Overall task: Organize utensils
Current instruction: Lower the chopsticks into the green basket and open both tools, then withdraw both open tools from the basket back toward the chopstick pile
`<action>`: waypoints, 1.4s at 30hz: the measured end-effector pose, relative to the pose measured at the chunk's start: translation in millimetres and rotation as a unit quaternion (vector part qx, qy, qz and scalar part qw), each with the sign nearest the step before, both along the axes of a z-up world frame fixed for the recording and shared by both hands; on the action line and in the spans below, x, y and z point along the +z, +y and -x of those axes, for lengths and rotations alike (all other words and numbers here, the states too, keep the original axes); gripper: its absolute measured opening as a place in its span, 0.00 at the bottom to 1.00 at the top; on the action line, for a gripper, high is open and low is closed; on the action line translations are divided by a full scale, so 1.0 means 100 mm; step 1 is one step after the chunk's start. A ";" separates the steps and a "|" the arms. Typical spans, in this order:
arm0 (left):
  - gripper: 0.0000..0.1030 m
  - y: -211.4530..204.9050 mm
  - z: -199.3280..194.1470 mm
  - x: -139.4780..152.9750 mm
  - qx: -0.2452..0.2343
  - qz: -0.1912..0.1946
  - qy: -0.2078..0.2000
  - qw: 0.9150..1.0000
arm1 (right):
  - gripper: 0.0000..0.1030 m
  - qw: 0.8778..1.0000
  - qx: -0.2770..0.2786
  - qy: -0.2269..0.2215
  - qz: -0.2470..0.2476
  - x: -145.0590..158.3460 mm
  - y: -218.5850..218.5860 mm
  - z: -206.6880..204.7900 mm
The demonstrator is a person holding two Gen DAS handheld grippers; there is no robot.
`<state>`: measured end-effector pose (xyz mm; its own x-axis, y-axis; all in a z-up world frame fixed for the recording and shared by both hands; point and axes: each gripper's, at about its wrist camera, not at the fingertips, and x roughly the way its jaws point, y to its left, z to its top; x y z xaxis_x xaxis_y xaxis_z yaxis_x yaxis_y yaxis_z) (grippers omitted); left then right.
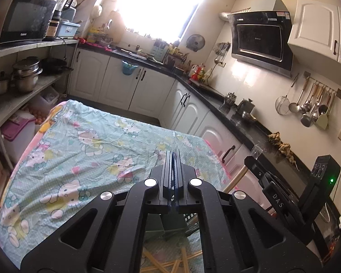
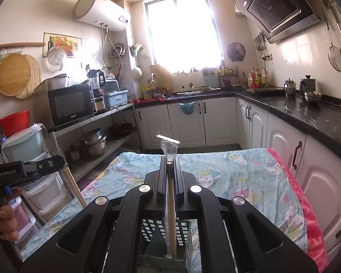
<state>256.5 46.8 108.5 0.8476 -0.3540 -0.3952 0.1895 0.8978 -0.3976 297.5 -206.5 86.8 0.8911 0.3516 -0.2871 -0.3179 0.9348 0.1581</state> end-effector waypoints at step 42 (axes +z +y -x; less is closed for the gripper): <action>0.90 0.28 0.83 -0.12 0.061 -0.024 -0.011 0.998 | 0.69 0.998 0.010 0.045 0.039 -0.05 -0.19 0.79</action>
<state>174.0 74.6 96.5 0.8921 -0.2277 -0.3903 0.0851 0.9329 -0.3499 218.0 -225.8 82.0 0.8539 0.3424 -0.3920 -0.3241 0.9391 0.1143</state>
